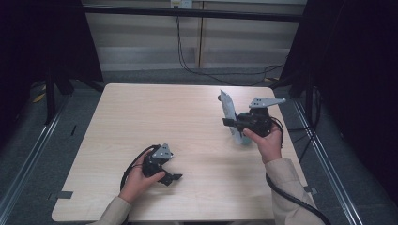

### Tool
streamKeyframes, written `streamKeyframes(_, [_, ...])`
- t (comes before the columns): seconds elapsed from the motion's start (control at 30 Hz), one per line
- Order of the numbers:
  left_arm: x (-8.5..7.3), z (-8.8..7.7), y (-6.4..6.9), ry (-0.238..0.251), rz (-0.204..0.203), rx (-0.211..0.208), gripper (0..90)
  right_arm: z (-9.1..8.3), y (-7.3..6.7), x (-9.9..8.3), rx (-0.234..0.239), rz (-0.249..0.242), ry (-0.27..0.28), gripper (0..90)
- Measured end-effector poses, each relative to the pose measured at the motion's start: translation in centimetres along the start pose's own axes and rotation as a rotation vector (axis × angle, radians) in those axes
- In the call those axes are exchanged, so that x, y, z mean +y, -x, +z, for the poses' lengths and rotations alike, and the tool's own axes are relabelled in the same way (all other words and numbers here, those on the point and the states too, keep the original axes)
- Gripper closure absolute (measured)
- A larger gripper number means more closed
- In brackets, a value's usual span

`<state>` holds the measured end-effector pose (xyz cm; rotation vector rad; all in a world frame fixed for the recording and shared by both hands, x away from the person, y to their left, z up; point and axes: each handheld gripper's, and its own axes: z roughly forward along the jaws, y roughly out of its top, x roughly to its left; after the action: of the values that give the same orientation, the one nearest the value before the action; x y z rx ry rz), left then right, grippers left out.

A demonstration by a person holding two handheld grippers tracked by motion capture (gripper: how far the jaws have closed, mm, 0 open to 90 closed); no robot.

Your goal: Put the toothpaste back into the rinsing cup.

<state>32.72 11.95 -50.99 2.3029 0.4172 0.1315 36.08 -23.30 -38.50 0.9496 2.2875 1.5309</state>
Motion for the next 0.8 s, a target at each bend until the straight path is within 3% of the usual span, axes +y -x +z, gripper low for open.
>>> streamKeyframes(0.8, [0.0,0.0,0.0,0.000,0.003,0.003,8.2,-0.5,2.0,2.2,-0.044,0.029,0.073,72.2])
